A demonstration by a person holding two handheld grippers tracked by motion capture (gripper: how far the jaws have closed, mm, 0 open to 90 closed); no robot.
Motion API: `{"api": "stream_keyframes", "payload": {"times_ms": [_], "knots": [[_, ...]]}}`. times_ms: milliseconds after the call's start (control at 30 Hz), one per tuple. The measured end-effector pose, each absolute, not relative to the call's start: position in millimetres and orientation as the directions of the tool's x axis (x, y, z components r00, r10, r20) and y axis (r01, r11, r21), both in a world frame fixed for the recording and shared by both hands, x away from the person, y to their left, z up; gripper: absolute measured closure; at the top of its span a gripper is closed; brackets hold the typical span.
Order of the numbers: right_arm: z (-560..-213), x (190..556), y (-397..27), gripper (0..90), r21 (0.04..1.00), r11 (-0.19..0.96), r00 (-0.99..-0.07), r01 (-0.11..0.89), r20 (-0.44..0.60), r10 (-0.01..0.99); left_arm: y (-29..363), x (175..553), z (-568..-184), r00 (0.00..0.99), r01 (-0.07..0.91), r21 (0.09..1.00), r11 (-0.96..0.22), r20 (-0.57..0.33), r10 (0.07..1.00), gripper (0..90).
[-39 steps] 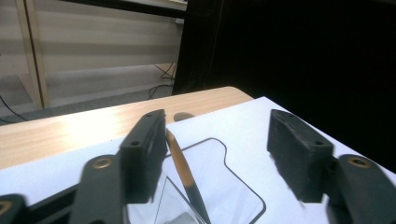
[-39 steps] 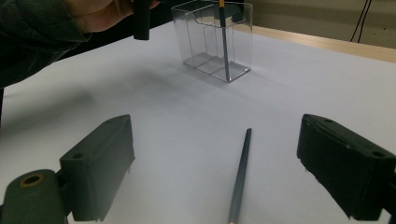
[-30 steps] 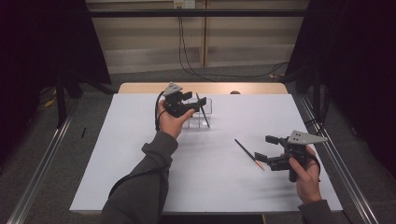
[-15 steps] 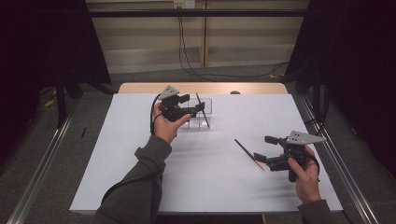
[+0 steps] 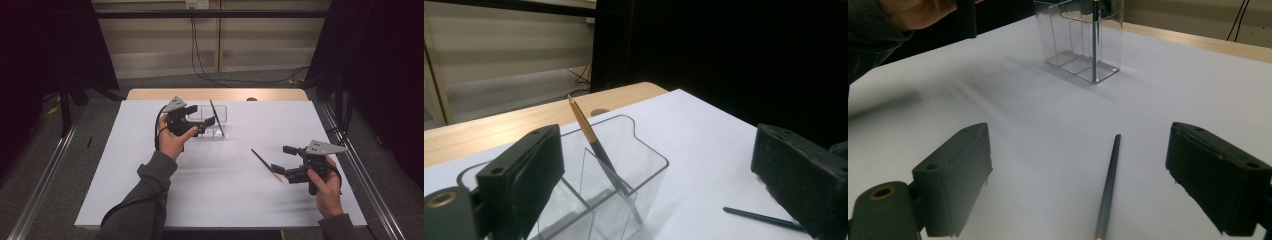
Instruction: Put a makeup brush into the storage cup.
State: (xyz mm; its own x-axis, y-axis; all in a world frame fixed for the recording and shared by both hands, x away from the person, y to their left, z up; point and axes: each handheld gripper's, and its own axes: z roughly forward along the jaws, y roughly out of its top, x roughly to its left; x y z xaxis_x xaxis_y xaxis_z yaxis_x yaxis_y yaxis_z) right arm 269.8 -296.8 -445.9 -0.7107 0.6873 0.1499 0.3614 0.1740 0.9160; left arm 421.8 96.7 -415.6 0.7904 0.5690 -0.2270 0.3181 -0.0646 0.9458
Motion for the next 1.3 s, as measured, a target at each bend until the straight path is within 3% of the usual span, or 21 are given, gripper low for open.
{"api": "stream_keyframes", "payload": {"times_ms": [233,567,1300], "knots": [[-446,270,-296,10.6,0.915,0.177,-0.71,0.363,0.148,0.688,105,416,-417,0.822,0.291,0.952,-0.098,-0.197,0.534,0.0],[-446,270,-297,10.6,0.914,0.183,-0.712,0.362,0.144,0.687,118,404,-417,0.849,0.265,0.957,-0.118,-0.174,0.498,0.0],[-446,270,-295,10.6,0.913,0.189,-0.715,0.362,0.141,0.685,156,379,-424,0.855,0.228,0.963,-0.146,-0.126,0.503,0.0]]}}
